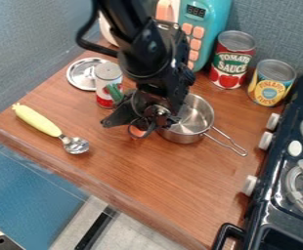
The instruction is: Push the orange object below the silver pot
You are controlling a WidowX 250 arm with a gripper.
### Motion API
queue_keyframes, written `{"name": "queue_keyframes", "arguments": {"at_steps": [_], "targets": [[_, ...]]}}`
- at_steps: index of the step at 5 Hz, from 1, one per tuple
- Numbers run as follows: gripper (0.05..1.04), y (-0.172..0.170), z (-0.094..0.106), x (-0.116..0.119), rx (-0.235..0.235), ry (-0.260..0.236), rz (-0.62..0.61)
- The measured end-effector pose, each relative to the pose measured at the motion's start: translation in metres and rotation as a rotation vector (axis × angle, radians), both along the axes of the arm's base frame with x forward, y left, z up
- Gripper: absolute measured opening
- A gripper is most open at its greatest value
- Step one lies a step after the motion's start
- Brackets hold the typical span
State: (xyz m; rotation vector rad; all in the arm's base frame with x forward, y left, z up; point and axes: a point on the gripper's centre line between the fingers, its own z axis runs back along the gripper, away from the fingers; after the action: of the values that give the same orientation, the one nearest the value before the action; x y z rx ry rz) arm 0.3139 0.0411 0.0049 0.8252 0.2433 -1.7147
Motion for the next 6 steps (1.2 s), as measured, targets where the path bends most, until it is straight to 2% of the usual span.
{"name": "queue_keyframes", "arguments": {"at_steps": [1,2,3,4,5,6], "targets": [[0.169,-0.003,0.001,-0.001,0.041,-0.023,-0.033],[0.169,-0.005,0.000,-0.002,0.050,-0.019,-0.058],[0.169,-0.017,0.002,-0.007,0.082,-0.008,-0.127],[0.226,-0.024,0.004,-0.016,0.111,0.000,-0.182],[0.492,-0.036,0.000,-0.022,0.155,0.020,-0.235],[0.810,-0.036,0.001,-0.023,0.163,0.015,-0.232]]}}
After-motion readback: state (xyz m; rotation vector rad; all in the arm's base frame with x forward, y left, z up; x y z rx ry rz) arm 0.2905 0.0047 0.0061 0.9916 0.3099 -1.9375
